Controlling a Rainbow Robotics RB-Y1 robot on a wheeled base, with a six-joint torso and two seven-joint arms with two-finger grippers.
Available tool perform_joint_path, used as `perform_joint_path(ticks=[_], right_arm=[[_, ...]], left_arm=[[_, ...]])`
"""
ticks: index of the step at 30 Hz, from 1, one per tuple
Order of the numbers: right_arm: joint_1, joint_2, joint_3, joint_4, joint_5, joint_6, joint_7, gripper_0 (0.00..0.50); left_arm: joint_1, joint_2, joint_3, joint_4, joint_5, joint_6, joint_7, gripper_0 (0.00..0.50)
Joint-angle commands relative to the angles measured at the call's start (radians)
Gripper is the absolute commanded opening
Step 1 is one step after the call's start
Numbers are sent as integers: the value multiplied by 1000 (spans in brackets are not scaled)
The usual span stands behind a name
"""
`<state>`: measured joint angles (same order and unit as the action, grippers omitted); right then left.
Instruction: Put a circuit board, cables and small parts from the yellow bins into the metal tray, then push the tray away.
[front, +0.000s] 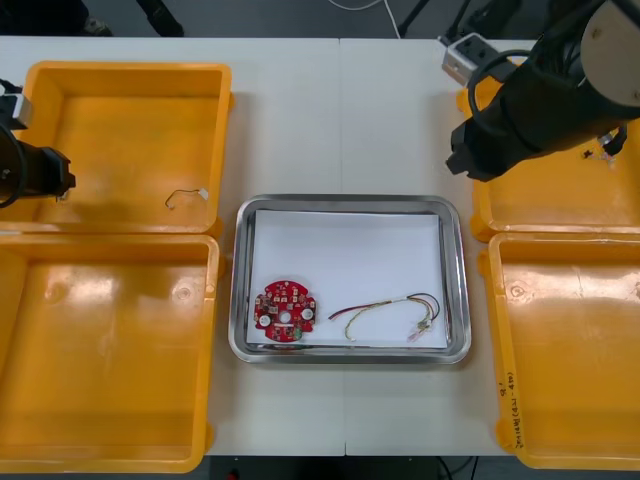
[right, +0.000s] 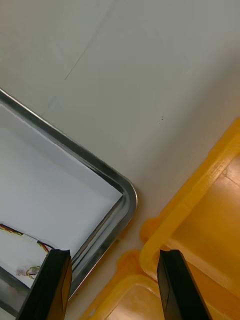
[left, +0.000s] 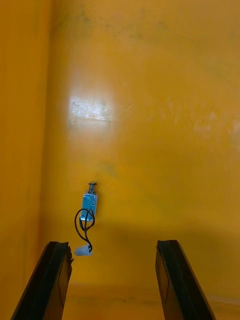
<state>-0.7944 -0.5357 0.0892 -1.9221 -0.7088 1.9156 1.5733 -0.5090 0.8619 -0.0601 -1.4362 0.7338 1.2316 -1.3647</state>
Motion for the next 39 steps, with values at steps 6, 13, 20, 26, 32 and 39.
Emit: perform_joint_path(ticks=[6,13,20,26,32,39], right_arm=[[-177,-41,-141,242,154,4,-90,500],[-247,-46,-233,396,244,4,-81,500],[-250,-86,-284,477,316,4,-62,500],[-250,-107,-325,563,367,4,-50,500],[-250,-110,-385,658,397,4,-49,500],[-259,-110,-405,756,416,-124,-55,500]], left_arm=[[-42,28,-24,33,-25,-35,-123,500],[-42,28,-24,37,-27,-40,-129,483],[-45,28,-24,36,-37,-52,-132,3],[-46,28,-24,36,-40,-55,-131,2],[-45,28,-26,37,-42,-52,-125,1],[-46,9,-24,34,-11,-44,-111,3]])
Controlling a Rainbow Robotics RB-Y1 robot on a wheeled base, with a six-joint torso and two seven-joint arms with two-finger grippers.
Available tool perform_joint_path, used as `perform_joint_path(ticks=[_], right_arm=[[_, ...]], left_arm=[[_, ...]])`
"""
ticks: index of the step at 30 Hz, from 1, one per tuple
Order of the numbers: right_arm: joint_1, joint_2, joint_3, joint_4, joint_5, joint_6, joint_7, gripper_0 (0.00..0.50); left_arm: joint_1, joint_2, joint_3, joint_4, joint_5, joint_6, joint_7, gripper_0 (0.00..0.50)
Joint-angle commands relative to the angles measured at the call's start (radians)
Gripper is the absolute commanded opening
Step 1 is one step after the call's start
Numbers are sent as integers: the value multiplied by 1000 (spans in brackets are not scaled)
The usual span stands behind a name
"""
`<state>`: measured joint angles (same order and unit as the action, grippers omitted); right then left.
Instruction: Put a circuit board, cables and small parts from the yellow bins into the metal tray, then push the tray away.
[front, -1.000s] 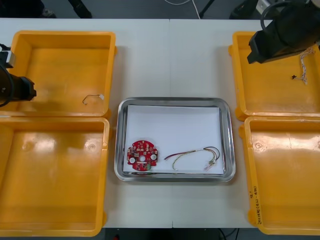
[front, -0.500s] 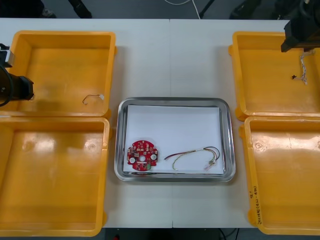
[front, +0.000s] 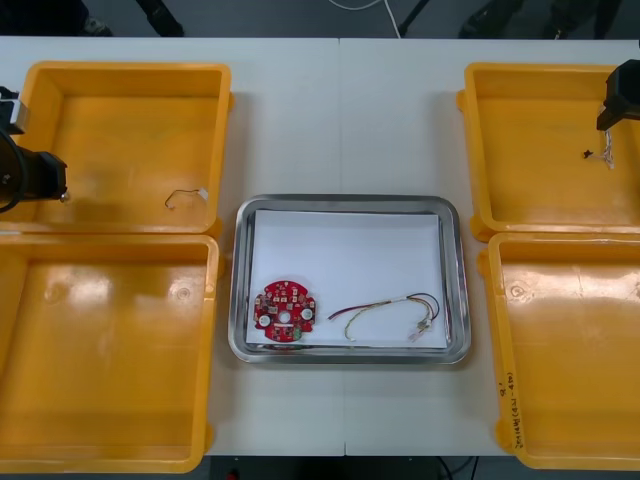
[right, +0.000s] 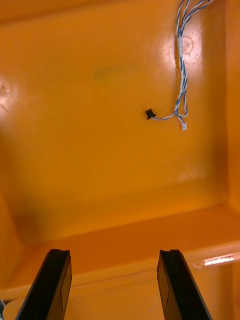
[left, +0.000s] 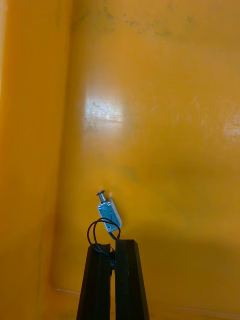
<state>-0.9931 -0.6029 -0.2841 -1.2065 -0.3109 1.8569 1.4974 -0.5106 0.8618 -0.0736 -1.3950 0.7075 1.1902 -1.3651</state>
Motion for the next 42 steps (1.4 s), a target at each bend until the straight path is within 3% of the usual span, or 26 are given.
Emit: perform_joint_path(ticks=[1,16,28,39,41,42], right_arm=[[-61,-43,-32,41,18,-65,21,500],[-116,-43,-46,314,62,-401,38,500],[-116,-54,-49,492,76,-642,67,500],[-116,-60,-61,628,82,-829,49,500],[-116,-60,-61,634,82,-846,49,500],[-116,-61,-61,642,82,-858,47,500]], left_arm=[[-45,10,-11,-7,15,-3,-111,3],[-143,-101,-12,-47,-48,140,12,3],[-186,-159,-57,-47,-88,140,80,3],[-189,-158,-66,-47,-92,140,83,6],[-189,-156,-66,-47,-94,141,84,30],[-189,-156,-66,-47,-94,140,84,69]])
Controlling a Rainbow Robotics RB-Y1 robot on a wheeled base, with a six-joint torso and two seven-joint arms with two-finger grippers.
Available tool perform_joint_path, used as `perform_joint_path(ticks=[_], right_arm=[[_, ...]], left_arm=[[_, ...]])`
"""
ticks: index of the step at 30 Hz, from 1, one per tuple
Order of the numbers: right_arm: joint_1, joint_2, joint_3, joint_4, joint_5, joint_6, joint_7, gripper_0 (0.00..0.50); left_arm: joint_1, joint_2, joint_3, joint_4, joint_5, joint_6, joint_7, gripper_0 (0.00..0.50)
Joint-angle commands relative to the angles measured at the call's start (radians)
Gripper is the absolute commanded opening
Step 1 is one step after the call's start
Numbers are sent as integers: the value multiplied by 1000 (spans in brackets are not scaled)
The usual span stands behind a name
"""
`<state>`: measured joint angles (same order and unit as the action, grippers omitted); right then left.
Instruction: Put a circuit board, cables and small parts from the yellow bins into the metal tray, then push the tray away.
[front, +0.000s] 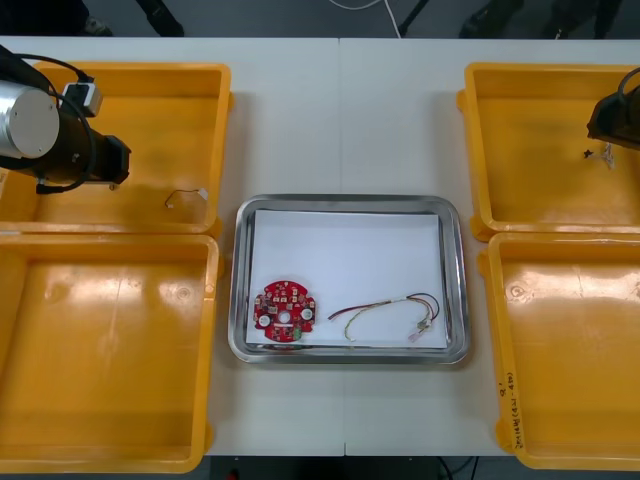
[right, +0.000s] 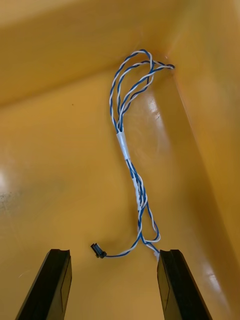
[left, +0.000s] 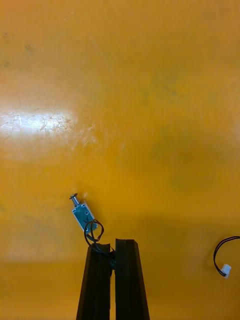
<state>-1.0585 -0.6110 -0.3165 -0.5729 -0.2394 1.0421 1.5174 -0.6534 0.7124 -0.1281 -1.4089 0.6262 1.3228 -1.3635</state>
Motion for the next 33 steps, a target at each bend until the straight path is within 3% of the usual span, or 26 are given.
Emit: perform_joint_path(ticks=[1,2,3,5,33], right_arm=[[-51,-53,-29,18,11,-54,27,500],[-51,-52,-29,27,9,-70,27,500],[-51,-53,-30,39,6,-89,27,500],[-51,-53,-32,57,5,-112,26,500],[-12,-52,8,110,-113,-192,12,500]], left_arm=[[-48,-5,-11,-33,-13,7,83,112],[-46,-4,-11,-33,-14,7,84,179],[-46,-2,-11,-33,-17,12,84,340],[-46,1,-11,-33,-28,23,83,493],[-129,118,38,-41,41,236,63,500]])
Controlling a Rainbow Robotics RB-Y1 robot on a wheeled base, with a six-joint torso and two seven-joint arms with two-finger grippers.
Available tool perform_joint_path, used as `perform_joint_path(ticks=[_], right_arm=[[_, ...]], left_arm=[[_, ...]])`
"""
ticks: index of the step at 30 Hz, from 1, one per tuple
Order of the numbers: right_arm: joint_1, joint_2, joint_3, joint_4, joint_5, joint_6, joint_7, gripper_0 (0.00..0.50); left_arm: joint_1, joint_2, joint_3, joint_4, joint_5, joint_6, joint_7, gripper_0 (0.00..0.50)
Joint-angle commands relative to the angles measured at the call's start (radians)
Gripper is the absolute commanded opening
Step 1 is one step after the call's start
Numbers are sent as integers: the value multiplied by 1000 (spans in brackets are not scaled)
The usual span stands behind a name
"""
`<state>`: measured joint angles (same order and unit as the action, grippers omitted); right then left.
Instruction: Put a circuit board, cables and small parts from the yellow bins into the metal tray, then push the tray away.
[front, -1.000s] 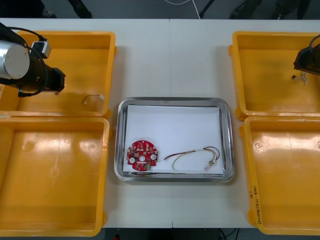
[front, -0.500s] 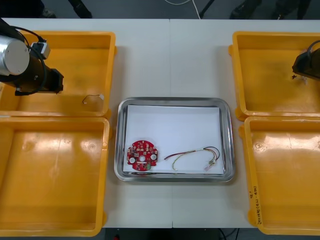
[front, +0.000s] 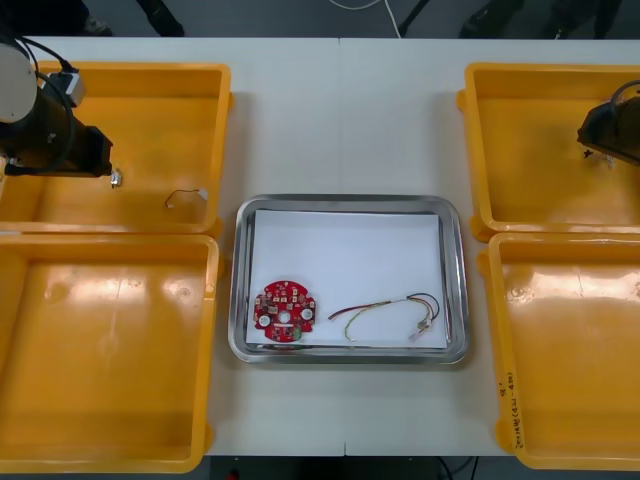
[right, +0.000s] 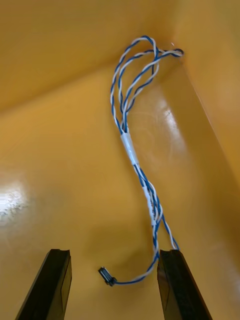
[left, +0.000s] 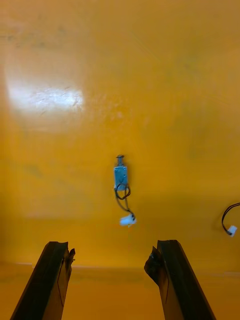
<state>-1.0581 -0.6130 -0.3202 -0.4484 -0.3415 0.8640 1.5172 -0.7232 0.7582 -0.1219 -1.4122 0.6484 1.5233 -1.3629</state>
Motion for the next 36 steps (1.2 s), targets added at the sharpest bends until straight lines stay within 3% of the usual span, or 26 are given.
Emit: perform_joint_path(ticks=[1,16,31,32,34,35,36], right_arm=[[-11,-50,12,-15,-11,-14,12,500],[23,-50,35,-15,-17,-63,40,500],[50,-37,47,-15,-60,-68,54,500],[50,-37,47,-15,-60,-68,55,481],[50,-37,47,-15,-60,-68,57,312],[50,-37,47,-15,-60,-68,58,267],[50,-37,47,-15,-60,-68,58,178]], left_arm=[[-61,75,31,-37,20,40,62,500],[-101,62,31,24,39,58,64,500],[-147,-7,30,191,39,-91,38,500],[-147,-10,30,196,39,-95,38,500],[-147,-23,30,205,37,-107,36,500],[-147,-26,30,206,37,-110,36,500],[-147,-31,30,211,37,-114,36,500]])
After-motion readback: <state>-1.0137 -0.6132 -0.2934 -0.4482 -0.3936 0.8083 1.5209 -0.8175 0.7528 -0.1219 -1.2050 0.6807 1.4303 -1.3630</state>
